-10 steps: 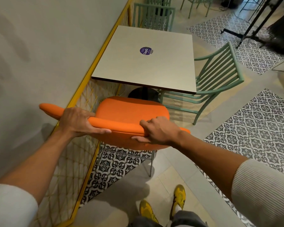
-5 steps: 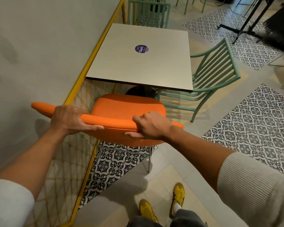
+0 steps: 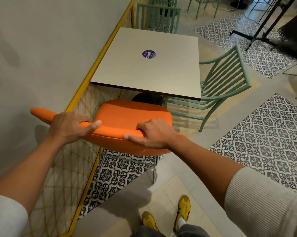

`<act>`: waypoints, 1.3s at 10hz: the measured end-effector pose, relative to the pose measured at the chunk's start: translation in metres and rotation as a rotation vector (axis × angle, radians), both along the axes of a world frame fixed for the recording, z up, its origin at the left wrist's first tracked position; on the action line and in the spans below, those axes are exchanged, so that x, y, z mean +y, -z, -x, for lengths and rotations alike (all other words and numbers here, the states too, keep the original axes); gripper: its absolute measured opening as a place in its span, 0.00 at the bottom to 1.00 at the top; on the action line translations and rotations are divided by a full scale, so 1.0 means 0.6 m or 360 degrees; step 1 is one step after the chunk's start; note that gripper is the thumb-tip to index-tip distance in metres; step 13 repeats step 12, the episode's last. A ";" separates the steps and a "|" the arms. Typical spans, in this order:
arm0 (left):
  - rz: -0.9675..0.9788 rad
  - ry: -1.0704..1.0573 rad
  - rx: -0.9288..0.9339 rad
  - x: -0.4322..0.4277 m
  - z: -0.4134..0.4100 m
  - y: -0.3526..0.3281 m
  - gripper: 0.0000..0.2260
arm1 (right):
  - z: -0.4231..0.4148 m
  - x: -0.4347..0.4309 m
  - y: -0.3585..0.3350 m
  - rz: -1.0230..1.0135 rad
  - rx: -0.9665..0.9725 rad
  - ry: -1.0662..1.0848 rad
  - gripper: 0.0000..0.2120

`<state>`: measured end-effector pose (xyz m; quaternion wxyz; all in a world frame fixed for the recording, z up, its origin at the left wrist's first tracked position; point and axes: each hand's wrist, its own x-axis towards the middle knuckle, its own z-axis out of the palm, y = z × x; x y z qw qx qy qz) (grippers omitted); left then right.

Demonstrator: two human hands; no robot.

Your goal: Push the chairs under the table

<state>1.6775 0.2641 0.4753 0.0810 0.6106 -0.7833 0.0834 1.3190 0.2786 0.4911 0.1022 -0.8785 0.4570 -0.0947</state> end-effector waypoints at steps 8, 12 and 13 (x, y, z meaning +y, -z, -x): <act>0.0197 -0.0973 0.0432 0.099 0.297 0.020 0.19 | 0.145 -0.111 0.034 -0.0831 -0.0206 -0.0440 0.35; -0.0388 -0.1707 0.0486 0.135 0.532 -0.143 0.40 | 0.265 -0.314 -0.128 -0.0141 0.0066 -0.1019 0.39; -0.0388 -0.1707 0.0486 0.135 0.532 -0.143 0.40 | 0.265 -0.314 -0.128 -0.0141 0.0066 -0.1019 0.39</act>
